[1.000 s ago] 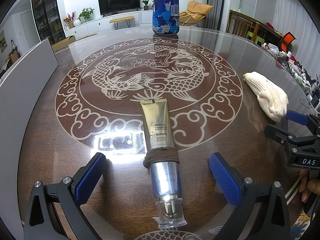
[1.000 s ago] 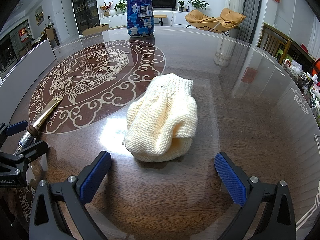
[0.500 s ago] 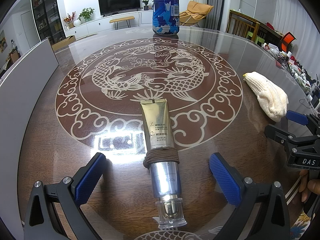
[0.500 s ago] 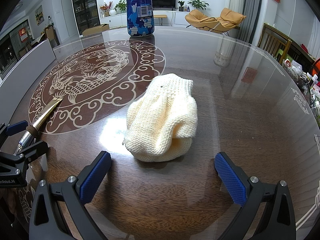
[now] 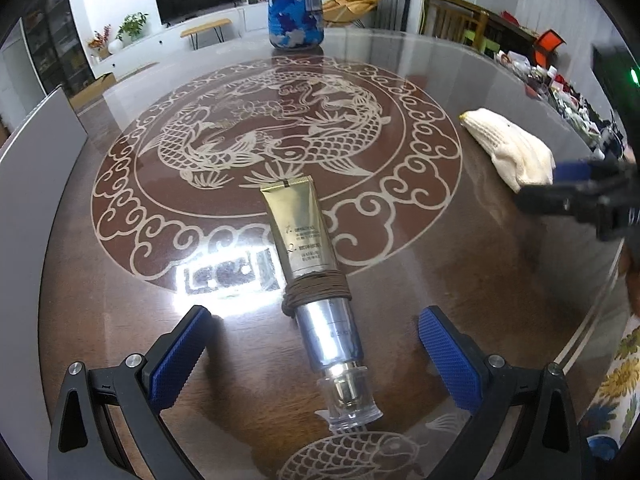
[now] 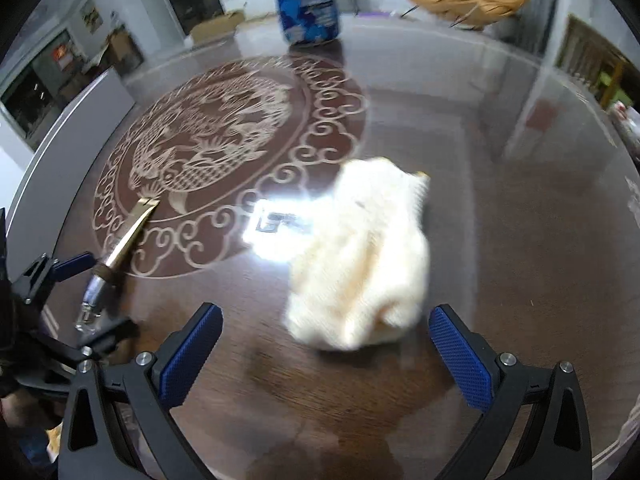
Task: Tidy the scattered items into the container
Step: 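Lift the tube with the left tool while right tool regrasps the glove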
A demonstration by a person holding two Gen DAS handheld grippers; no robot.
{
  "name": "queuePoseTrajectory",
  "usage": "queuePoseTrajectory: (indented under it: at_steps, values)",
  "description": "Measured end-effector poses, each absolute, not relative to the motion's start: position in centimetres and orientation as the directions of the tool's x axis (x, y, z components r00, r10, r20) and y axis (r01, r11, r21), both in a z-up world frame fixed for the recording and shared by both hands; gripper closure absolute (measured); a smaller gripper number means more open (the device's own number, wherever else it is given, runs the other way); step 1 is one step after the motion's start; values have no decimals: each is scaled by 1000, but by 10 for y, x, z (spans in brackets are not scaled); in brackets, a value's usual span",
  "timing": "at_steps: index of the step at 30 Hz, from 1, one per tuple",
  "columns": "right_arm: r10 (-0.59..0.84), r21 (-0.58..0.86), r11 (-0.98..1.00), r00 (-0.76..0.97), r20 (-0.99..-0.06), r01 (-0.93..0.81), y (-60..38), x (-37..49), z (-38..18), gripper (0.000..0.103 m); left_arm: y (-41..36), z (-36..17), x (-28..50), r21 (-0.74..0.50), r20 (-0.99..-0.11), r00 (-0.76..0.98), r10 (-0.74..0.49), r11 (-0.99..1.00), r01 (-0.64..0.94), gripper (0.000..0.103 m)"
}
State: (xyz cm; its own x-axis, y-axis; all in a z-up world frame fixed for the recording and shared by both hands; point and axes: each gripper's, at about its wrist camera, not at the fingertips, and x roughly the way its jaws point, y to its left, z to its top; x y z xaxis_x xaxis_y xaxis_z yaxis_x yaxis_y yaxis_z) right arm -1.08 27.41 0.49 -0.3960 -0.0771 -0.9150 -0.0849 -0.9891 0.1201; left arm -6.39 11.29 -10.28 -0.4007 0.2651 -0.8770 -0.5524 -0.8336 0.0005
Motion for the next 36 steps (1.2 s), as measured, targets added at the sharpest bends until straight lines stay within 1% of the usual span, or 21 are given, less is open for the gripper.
queuePoseTrajectory:
  at_steps: [4,5,6,7,8,9,11,13,17,21,23,25,27,29,30,31,32,33,35,36]
  values:
    - [-76,107,-992,-353,-933,-70,270,-26,10,0,115,-102,-63,4,-880,-397,261,-832,-555,0]
    - [-78,112,-991,-347,-935,-77,271,-28,10,0,114,-102,-61,5,-875,-404,268,-828,-560,6]
    - [-82,118,-989,-345,-935,-85,273,-29,11,0,113,-100,-61,5,-867,-413,277,-826,-564,21]
    - [-88,130,-987,-348,-933,-98,277,-29,13,0,112,-97,-60,5,-860,-424,285,-826,-564,33]
    - [-95,144,-983,-355,-930,-112,280,-28,15,0,109,-94,-62,1,-855,-430,290,-828,-560,61]
    - [-104,158,-980,-362,-926,-123,284,-26,17,0,106,-91,-63,-5,-856,-427,291,-831,-556,74]
    - [-122,186,-972,-374,-919,-141,292,-20,21,0,100,-90,-68,-36,-859,-409,307,-834,-551,75]
    - [-128,196,-969,-379,-917,-147,299,-15,25,0,96,-90,-69,-37,-860,-410,304,-838,-544,75]
    - [-159,223,-965,-360,-919,-141,315,-7,29,0,89,-89,-62,-80,-856,-396,331,-843,-532,75]
    - [-255,339,-914,-336,-907,-221,334,-11,31,1,90,-89,-56,-88,-852,-399,338,-845,-528,75]
    - [-283,365,-897,-312,-907,-248,332,-20,32,1,92,-89,-56,-93,-852,-397,341,-845,-526,75]
    - [-257,330,-909,-279,-925,-256,326,-30,29,2,94,-89,-56,-92,-853,-395,341,-844,-528,75]
    - [-202,264,-931,-244,-948,-253,318,-41,24,2,94,-88,-54,-89,-853,-398,339,-844,-529,75]
    - [-183,240,-938,-231,-956,-251,311,-50,19,5,93,-89,-54,-92,-852,-398,340,-846,-525,75]
    - [-180,235,-939,-224,-958,-250,308,-54,16,11,93,-89,-53,-96,-852,-398,341,-848,-521,75]
    - [-177,228,-942,-216,-960,-245,304,-57,14,26,92,-89,-53,-98,-850,-400,342,-850,-518,75]
    - [-162,209,-949,-204,-966,-237,301,-60,10,36,92,-89,-53,-103,-850,-399,344,-851,-514,75]
    - [-150,195,-953,-196,-969,-231,298,-61,8,53,91,-89,-53,-108,-850,-397,346,-852,-512,75]
    - [-155,201,-954,-206,-966,-224,297,-57,7,56,91,-88,-52,-113,-848,-399,350,-853,-509,75]
    - [-155,202,-955,-216,-964,-216,296,-55,9,60,90,-87,-51,-115,-845,-401,353,-854,-508,75]
